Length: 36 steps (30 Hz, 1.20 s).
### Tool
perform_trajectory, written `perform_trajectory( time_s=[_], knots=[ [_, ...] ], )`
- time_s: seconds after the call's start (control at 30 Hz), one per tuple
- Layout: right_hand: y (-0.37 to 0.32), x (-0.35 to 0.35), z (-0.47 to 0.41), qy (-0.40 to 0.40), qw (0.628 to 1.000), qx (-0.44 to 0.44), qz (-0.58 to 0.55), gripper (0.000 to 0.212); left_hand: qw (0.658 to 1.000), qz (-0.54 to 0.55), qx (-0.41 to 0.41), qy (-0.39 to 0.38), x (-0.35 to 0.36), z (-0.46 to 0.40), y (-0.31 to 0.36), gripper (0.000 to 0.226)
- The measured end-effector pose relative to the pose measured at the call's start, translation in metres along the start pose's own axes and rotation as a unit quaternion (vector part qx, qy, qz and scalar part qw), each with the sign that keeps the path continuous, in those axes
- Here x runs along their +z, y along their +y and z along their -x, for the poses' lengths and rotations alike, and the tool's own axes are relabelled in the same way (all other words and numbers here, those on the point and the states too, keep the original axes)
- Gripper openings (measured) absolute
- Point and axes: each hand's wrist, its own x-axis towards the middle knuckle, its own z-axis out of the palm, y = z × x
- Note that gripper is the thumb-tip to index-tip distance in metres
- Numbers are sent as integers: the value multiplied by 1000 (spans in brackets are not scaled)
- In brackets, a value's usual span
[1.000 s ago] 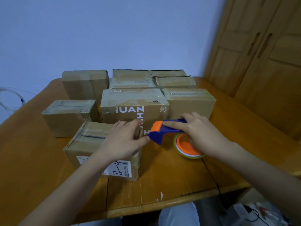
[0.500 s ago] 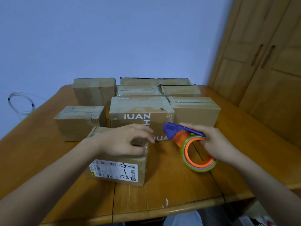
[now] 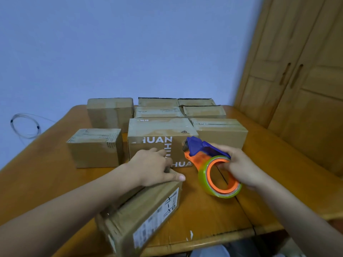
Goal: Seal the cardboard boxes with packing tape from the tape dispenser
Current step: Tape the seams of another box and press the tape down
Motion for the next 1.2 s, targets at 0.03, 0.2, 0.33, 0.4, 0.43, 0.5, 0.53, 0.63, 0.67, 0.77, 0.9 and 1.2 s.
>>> perform_trajectory(
  time_s=[0.03, 0.2, 0.33, 0.4, 0.43, 0.5, 0.53, 0.63, 0.67, 0.77, 0.9, 1.2],
  knots=[
    [-1, 0, 0, 0, 1000, 0, 2, 80, 1000, 13, -21, 16, 3, 1, 1, 73],
    [-4, 0, -1, -1, 1000, -7, 13, 78, 990, 67, -118, 36, 8, 8, -1, 69],
    [-8, 2, -3, -5, 1000, -13, 20, 77, 964, 201, -103, 139, 3, 17, -18, 43],
    [-10, 4, -4, -12, 1000, -17, 20, 76, 906, 365, -84, 197, -4, 26, -20, 30],
    [-11, 5, -4, -15, 1000, -20, 19, 76, 871, 438, -80, 206, -8, 30, -18, 24],
    [-15, 8, -5, -17, 999, -36, 19, 76, 804, 560, -88, 181, -14, 36, -12, 29],
    [-17, 9, -5, -16, 998, -50, 20, 75, 764, 621, -96, 146, -16, 38, -10, 36],
    [-25, 15, -4, 5, 995, -94, 17, 72, 609, 786, -106, 19, -20, 39, -6, 63],
    [-26, 18, -3, 19, 993, -113, 25, 74, 550, 829, -105, -13, -21, 40, -4, 68],
    [-25, 26, -1, 66, 978, -181, 75, 85, 385, 919, -78, -41, -26, 43, 5, 81],
    [-21, 36, 1, 132, 948, -241, 158, 107, 327, 944, -37, -22, -32, 45, 18, 88],
    [-17, 31, -8, 160, 884, -319, 303, 81, 281, 959, 13, -30, -38, 50, 12, 99]
  ],
)
